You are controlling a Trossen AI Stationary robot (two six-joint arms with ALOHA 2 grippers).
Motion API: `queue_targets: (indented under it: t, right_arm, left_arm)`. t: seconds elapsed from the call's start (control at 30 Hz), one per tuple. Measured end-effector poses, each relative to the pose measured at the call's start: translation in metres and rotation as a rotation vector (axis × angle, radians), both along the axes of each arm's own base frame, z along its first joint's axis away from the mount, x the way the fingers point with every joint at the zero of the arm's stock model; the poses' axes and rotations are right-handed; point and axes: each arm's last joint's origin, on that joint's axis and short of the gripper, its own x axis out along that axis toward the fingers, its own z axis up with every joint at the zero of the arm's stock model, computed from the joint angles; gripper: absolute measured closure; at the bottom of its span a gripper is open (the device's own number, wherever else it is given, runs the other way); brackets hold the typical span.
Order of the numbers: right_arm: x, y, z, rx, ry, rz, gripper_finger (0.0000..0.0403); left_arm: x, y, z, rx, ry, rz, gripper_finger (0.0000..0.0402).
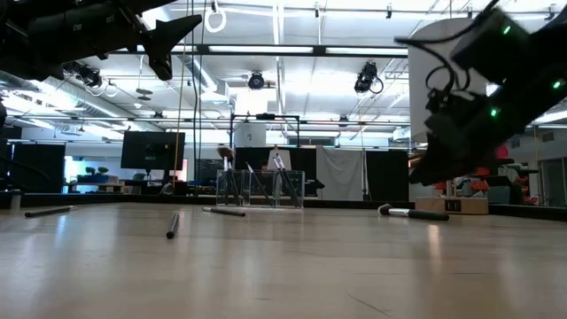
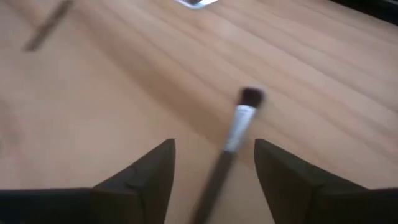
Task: Put items in baskets/containers
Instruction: Put the black powder brush into the transparent organizer
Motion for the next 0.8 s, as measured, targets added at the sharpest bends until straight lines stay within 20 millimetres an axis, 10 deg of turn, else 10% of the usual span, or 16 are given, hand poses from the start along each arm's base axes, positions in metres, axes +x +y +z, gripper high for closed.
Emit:
queue_targets:
  t: [0.43, 0.8]
  right_arm:
    - [0.007, -0.018, -0.038, 0.038, 0.156, 0.006, 0.0194]
    - [0.014, -0.020, -0.049, 0.042, 0.136, -0.005, 0.0336]
  left_arm:
    - [0.000, 0.002, 0.000, -0.018, 0.001, 0.052, 0.0211]
    - [0.000, 0.002, 0.000, -0.023, 0.001, 0.067, 0.0211]
